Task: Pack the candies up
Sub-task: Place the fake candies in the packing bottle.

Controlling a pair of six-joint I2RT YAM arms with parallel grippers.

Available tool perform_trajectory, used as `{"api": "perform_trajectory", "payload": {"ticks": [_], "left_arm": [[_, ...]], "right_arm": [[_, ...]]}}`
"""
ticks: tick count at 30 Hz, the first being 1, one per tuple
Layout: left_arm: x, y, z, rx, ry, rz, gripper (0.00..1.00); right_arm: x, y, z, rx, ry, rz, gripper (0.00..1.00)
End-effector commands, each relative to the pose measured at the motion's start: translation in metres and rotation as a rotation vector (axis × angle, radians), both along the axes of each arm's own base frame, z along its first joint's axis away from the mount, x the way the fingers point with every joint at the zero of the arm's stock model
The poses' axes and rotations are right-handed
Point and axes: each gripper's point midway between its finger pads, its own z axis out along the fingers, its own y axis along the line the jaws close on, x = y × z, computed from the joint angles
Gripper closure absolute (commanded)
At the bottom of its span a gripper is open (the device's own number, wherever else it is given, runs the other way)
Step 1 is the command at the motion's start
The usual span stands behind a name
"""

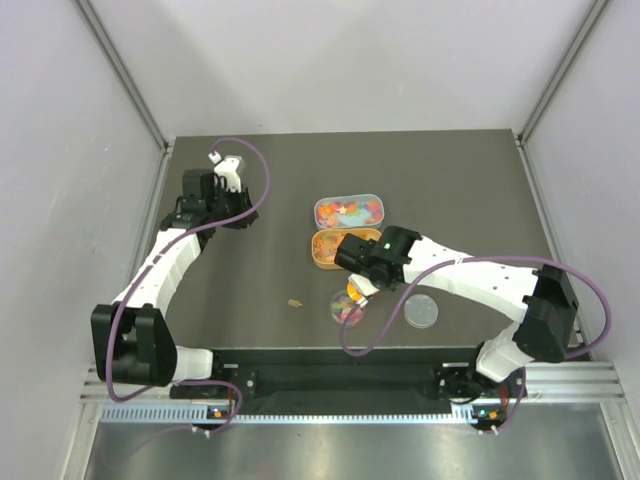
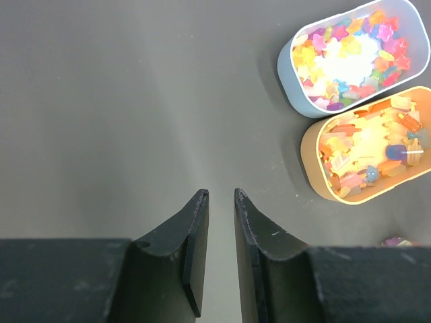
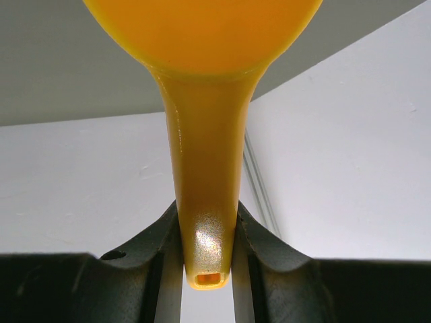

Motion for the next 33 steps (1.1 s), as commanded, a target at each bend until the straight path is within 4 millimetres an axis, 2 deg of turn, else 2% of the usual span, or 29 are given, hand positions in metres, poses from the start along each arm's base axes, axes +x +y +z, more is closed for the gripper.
{"api": "perform_trajectory", "payload": {"ticks": [1, 15, 22, 25, 27, 28, 31, 32, 33], "left_arm": [[0.014, -0.003, 0.031, -0.03, -0.102, -0.005, 0.73], [0.026, -0.003, 0.029, -0.039, -0.097, 0.01, 0.73], [0.029, -0.006, 0.032, -0.045, -0.089, 0.0, 0.73], [0.033, -0.007, 0.039, -0.044, -0.094, -0.01, 0.73], [0.034, -0.007, 0.043, -0.041, -0.091, -0.016, 0.72], [0.035, -0.006, 0.039, -0.031, -0.082, -0.009, 0.72], [0.038, 0.001, 0.024, 0.005, -0.039, 0.021, 0.71], [0.039, 0.004, 0.02, 0.02, -0.026, 0.03, 0.7], [0.041, 0.005, 0.01, 0.029, 0.01, 0.037, 0.69]], "right_arm": [[-0.006, -0.015, 0.022, -0.123, -0.007, 0.034, 1.0], [-0.007, 0.0, 0.034, -0.184, -0.061, 0.12, 1.0], [-0.002, 0.006, 0.04, -0.147, -0.07, 0.103, 1.0], [0.006, -0.005, 0.038, -0.076, -0.052, 0.003, 1.0], [0.014, -0.029, 0.028, -0.01, -0.019, -0.14, 1.0], [0.022, -0.049, 0.022, 0.017, 0.0, -0.246, 1.0], [0.03, -0.07, -0.001, 0.192, 0.069, -0.459, 1.0], [0.043, -0.092, -0.009, 0.263, 0.054, -0.577, 1.0], [0.048, -0.102, -0.017, 0.316, 0.053, -0.637, 1.0]]}}
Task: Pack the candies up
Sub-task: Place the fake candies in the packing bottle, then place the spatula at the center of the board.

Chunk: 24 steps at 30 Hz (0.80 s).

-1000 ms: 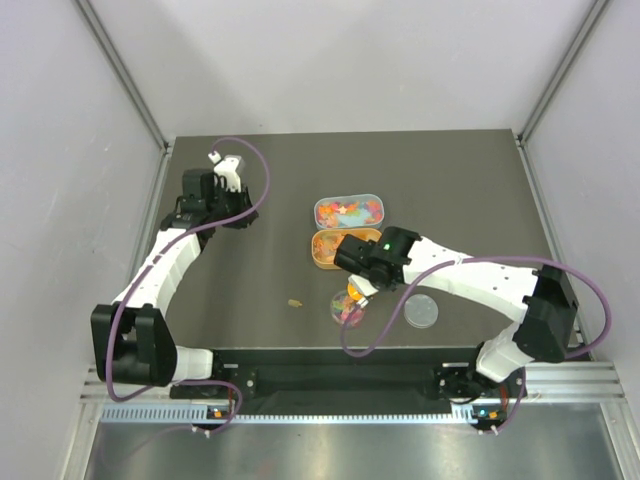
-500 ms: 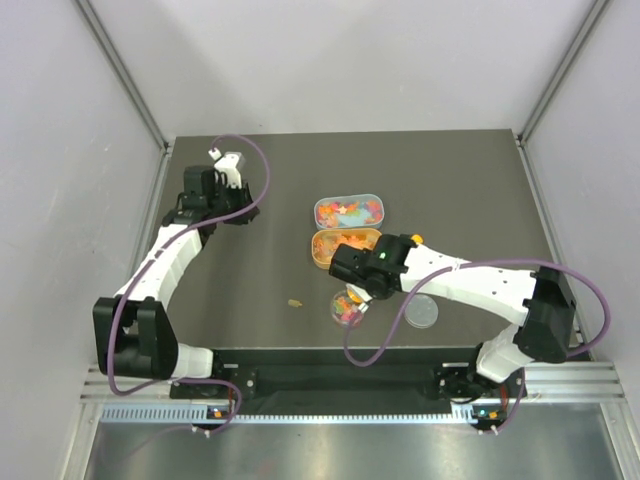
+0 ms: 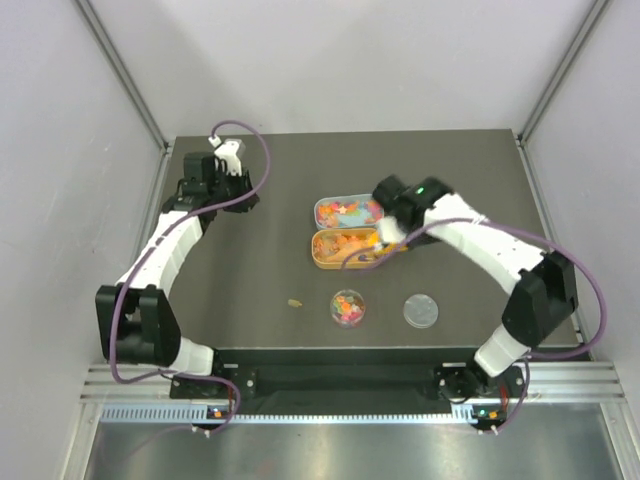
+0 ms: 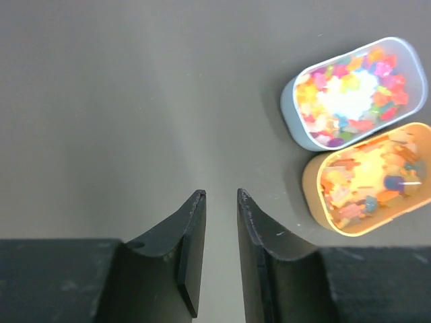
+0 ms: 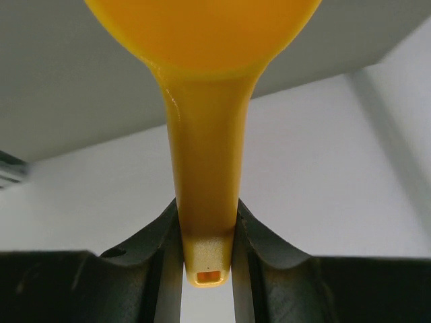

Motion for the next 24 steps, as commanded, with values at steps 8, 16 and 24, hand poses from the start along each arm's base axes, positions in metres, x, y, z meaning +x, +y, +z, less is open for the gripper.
{"api": "perform_trajectory", "payload": {"ticks": [8, 16, 24], "left_arm": [[0.042, 0.01, -0.046, 0.042, 0.223, 0.105, 0.64], [0.074, 0.007, -0.071, 0.099, 0.275, 0.109, 0.64], [0.099, 0.001, -0.066, 0.189, 0.227, 0.069, 0.63]], "right_arm": [[0.063, -0.067, -0.097, 0.666, 0.014, -0.664, 1.0], [0.108, -0.078, -0.151, 0.994, 0.009, -1.076, 1.0], [0.097, -0.084, -0.177, 0.957, -0.026, -1.154, 0.82]]}}
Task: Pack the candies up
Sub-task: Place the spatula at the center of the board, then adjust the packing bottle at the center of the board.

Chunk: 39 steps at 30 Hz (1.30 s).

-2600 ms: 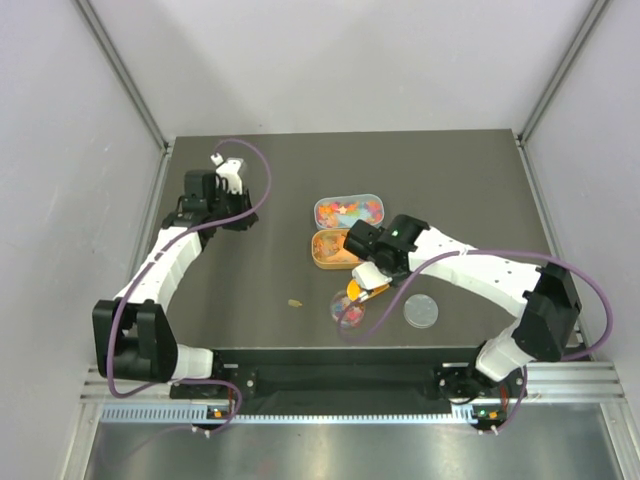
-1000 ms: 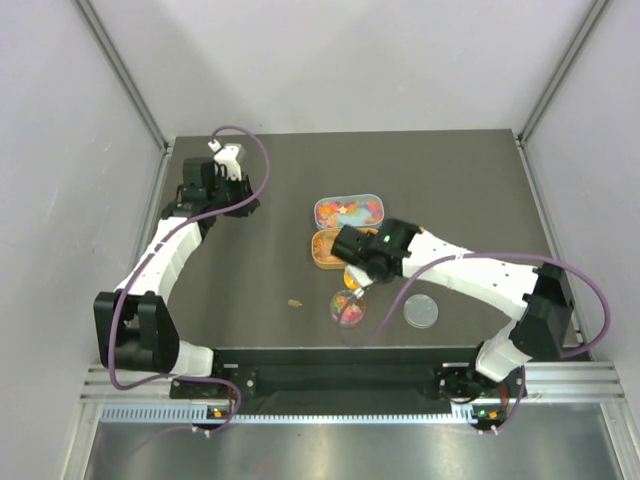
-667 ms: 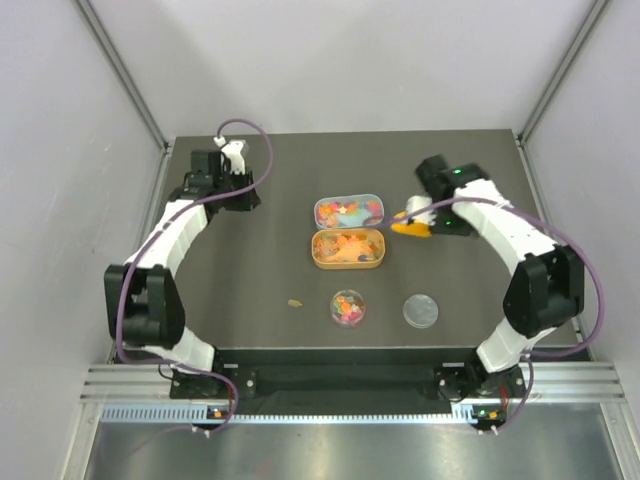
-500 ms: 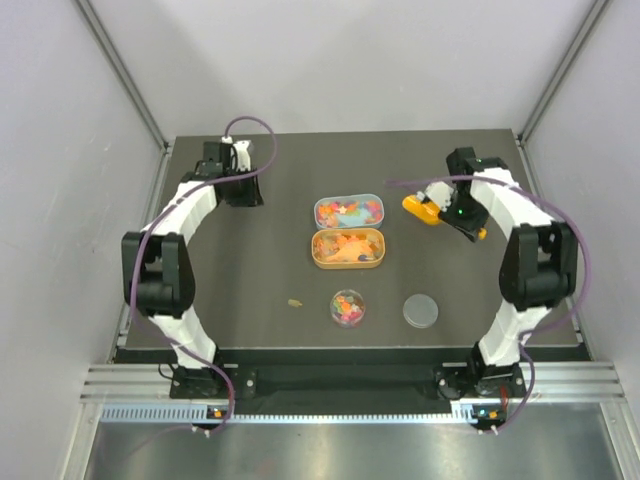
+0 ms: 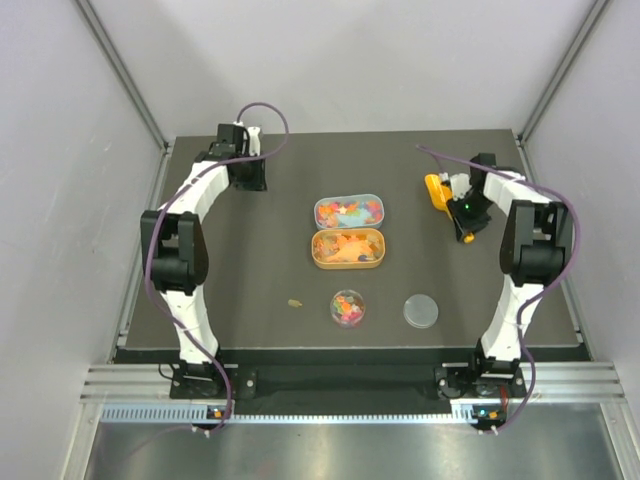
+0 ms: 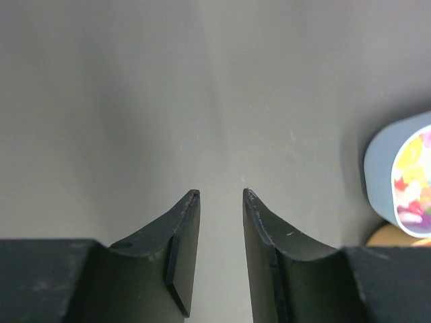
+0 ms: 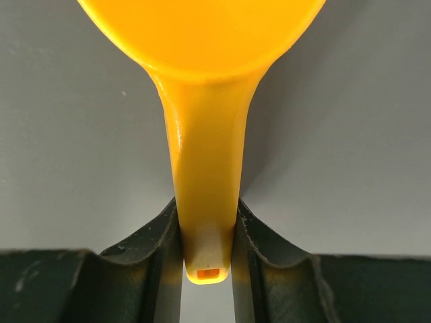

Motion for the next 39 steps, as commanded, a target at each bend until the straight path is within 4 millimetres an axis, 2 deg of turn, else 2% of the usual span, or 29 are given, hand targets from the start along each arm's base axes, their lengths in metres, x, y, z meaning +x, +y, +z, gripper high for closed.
{"api": "perform_trajectory", "payload": {"ticks": [1, 4, 5, 8, 9, 11, 12, 14, 16, 17, 18, 19, 21, 22, 23, 24, 25, 26, 27, 28, 29, 30, 32, 34, 36, 37, 39], "left_arm": [[0.011, -0.004, 0.011, 0.059, -0.042, -0.033, 0.62], [0.017, -0.014, 0.01, 0.067, -0.054, -0.048, 0.62], [0.019, -0.017, 0.01, 0.068, -0.058, -0.051, 0.62], [0.023, -0.027, 0.013, 0.059, -0.07, -0.071, 0.6], [0.024, -0.029, 0.014, 0.055, -0.072, -0.076, 0.6], [0.023, -0.03, 0.017, 0.051, -0.075, -0.079, 0.6], [0.022, -0.03, 0.018, 0.05, -0.075, -0.08, 0.59], [0.018, -0.028, 0.026, 0.05, -0.078, -0.078, 0.59], [0.013, -0.027, 0.029, 0.04, -0.072, -0.081, 0.57], [0.009, -0.026, 0.035, 0.047, -0.08, -0.104, 0.55], [0.005, -0.026, 0.036, 0.04, -0.077, -0.113, 0.52], [-0.002, -0.025, 0.032, 0.04, -0.061, -0.118, 0.5], [-0.012, -0.026, 0.039, 0.026, -0.068, -0.132, 0.47], [-0.022, -0.028, 0.031, 0.013, -0.043, -0.147, 0.44], [-0.029, -0.03, 0.038, -0.003, -0.053, -0.16, 0.42], [-0.036, -0.033, 0.038, -0.018, -0.046, -0.181, 0.42], [-0.049, -0.037, 0.031, -0.039, -0.016, -0.212, 0.39], [-0.057, -0.039, 0.038, -0.052, -0.027, -0.232, 0.34], [-0.066, -0.042, 0.037, -0.067, -0.016, -0.259, 0.33], [-0.079, -0.045, 0.033, -0.07, -0.005, -0.318, 0.33], [-0.089, -0.053, 0.046, -0.097, -0.035, -0.378, 0.32], [-0.104, -0.055, 0.042, -0.082, -0.024, -0.451, 0.33], [-0.123, -0.061, 0.057, -0.093, -0.062, -0.554, 0.33], [-0.141, -0.056, 0.064, -0.045, -0.093, -0.648, 0.32], [-0.155, -0.056, 0.07, -0.035, -0.127, -0.713, 0.32], [-0.169, -0.055, 0.076, -0.012, -0.181, -0.774, 0.31], [-0.185, -0.061, 0.085, -0.017, -0.279, -0.873, 0.29]], "right_arm": [[0.013, 0.013, 0.006, 0.049, -0.062, -0.024, 0.79], [0.015, 0.013, 0.008, 0.048, -0.081, -0.011, 0.68], [0.017, 0.012, 0.01, 0.043, -0.092, -0.01, 0.56], [0.016, 0.011, 0.022, 0.032, -0.123, -0.005, 0.38], [0.011, 0.012, 0.029, 0.04, -0.131, -0.003, 0.35], [0.001, 0.014, 0.037, 0.043, -0.132, 0.031, 0.21], [-0.012, 0.017, 0.046, 0.057, -0.127, 0.051, 0.2], [-0.024, 0.024, 0.06, 0.084, -0.15, 0.154, 0.19], [-0.043, 0.034, 0.09, 0.111, -0.229, 0.317, 0.16], [-0.048, 0.044, 0.103, 0.145, -0.279, 0.372, 0.01], [-0.057, 0.05, 0.126, 0.139, -0.365, 0.423, 0.0], [-0.061, 0.06, 0.135, 0.137, -0.411, 0.501, 0.0], [-0.076, 0.081, 0.151, 0.13, -0.456, 0.597, 0.0], [-0.083, 0.101, 0.153, 0.139, -0.447, 0.661, 0.0], [-0.087, 0.113, 0.163, 0.149, -0.452, 0.703, 0.01], [-0.107, 0.121, 0.158, 0.182, -0.361, 0.76, 0.0], [-0.116, 0.136, 0.161, 0.204, -0.343, 0.838, 0.0], [-0.118, 0.141, 0.166, 0.217, -0.335, 0.855, 0.0], [-0.119, 0.145, 0.169, 0.227, -0.316, 0.86, 0.0], [-0.123, 0.149, 0.17, 0.216, -0.306, 0.94, 0.0], [-0.127, 0.149, 0.172, 0.201, -0.287, 1.011, 0.01], [-0.136, 0.148, 0.168, 0.176, -0.255, 1.103, 0.0], [-0.141, 0.141, 0.164, 0.124, -0.258, 1.154, 0.0], [-0.146, 0.138, 0.162, 0.098, -0.298, 1.259, 0.0], [-0.159, 0.137, 0.158, 0.077, -0.356, 1.379, 0.0], [-0.164, 0.136, 0.156, 0.07, -0.371, 1.416, 0.0], [-0.179, 0.135, 0.143, 0.039, -0.376, 1.498, 0.0]]}}
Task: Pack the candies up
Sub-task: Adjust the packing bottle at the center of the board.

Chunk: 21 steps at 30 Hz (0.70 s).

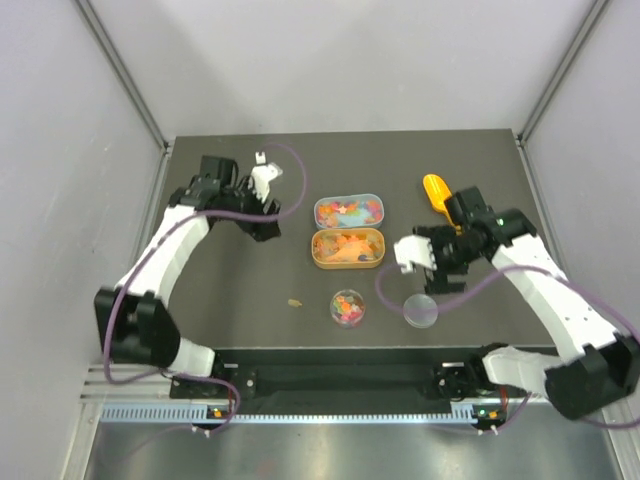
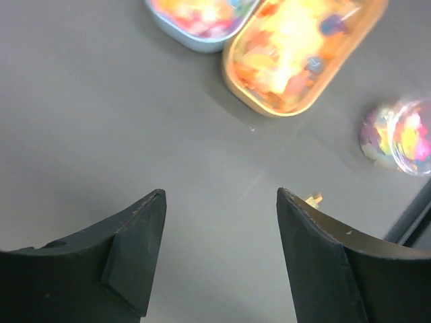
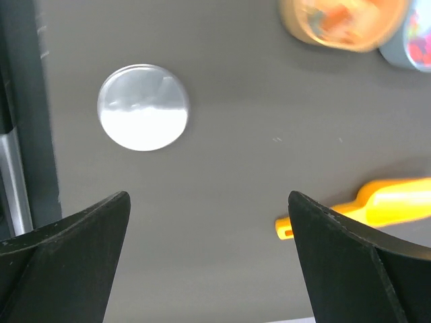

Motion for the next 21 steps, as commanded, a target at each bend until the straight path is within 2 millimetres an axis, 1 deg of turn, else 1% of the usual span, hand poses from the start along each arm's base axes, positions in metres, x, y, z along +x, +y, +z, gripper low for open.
{"api": "perform_trajectory", "payload": {"ticks": [1, 2, 3, 4, 5, 6, 8, 9, 10, 11, 12, 14, 15, 16, 17, 18, 20, 21], "left_arm": [[-0.049, -0.01, 0.022, -0.042, -0.196, -0.263, 0.28], [-0.051, -0.014, 0.025, -0.056, -0.269, -0.299, 0.28], [-0.061, -0.022, 0.026, -0.08, -0.322, -0.373, 0.27], [-0.077, -0.024, 0.02, -0.098, -0.335, -0.393, 0.25], [-0.076, -0.031, 0.026, -0.123, -0.384, -0.4, 0.25], [-0.092, -0.045, 0.018, -0.173, -0.324, -0.401, 0.25], [-0.106, -0.062, 0.024, -0.209, -0.33, -0.406, 0.24], [-0.118, -0.082, 0.021, -0.264, -0.303, -0.409, 0.25], [-0.121, -0.088, 0.024, -0.286, -0.317, -0.389, 0.25], [-0.125, -0.094, 0.022, -0.307, -0.306, -0.38, 0.24], [-0.137, -0.107, 0.012, -0.334, -0.281, -0.388, 0.24], [-0.148, -0.114, -0.001, -0.332, -0.27, -0.385, 0.23], [-0.167, -0.122, -0.017, -0.341, -0.213, -0.411, 0.23], [-0.174, -0.128, -0.017, -0.36, -0.223, -0.421, 0.22], [-0.183, -0.134, -0.022, -0.349, -0.227, -0.418, 0.22], [-0.191, -0.135, -0.035, -0.351, -0.2, -0.402, 0.22], [-0.197, -0.142, -0.044, -0.327, -0.221, -0.386, 0.23], [-0.2, -0.14, -0.06, -0.311, -0.19, -0.366, 0.23]], "right_arm": [[-0.022, 0.002, -0.004, -0.028, -0.094, 0.211, 0.0], [-0.022, 0.001, -0.007, -0.033, -0.109, 0.193, 0.0], [-0.024, 0.001, -0.009, -0.03, -0.096, 0.171, 0.0], [-0.024, 0.002, -0.009, -0.026, -0.087, 0.157, 0.0], [-0.018, 0.004, -0.006, -0.016, -0.097, 0.131, 0.0], [-0.017, 0.005, -0.005, -0.001, -0.083, 0.078, 0.0], [-0.009, 0.008, 0.001, 0.015, -0.096, 0.039, 0.0], [-0.008, 0.01, 0.003, 0.029, -0.092, 0.01, 0.0], [-0.006, 0.01, 0.004, 0.034, -0.093, -0.006, 0.0], [-0.005, 0.012, 0.006, 0.036, -0.089, -0.004, 0.0], [-0.005, 0.012, 0.007, 0.037, -0.087, -0.004, 0.0], [-0.005, 0.01, 0.008, 0.024, -0.091, 0.005, 0.0], [-0.004, 0.01, 0.009, 0.016, -0.104, 0.028, 0.0], [-0.003, 0.009, 0.009, 0.012, -0.112, 0.028, 0.0], [0.0, 0.008, 0.01, 0.009, -0.128, 0.023, 0.0], [0.002, 0.008, 0.011, 0.01, -0.136, 0.022, 0.0], [0.002, 0.009, 0.012, 0.014, -0.142, 0.027, 0.0], [0.003, 0.01, 0.013, 0.018, -0.147, 0.032, 0.0]]}}
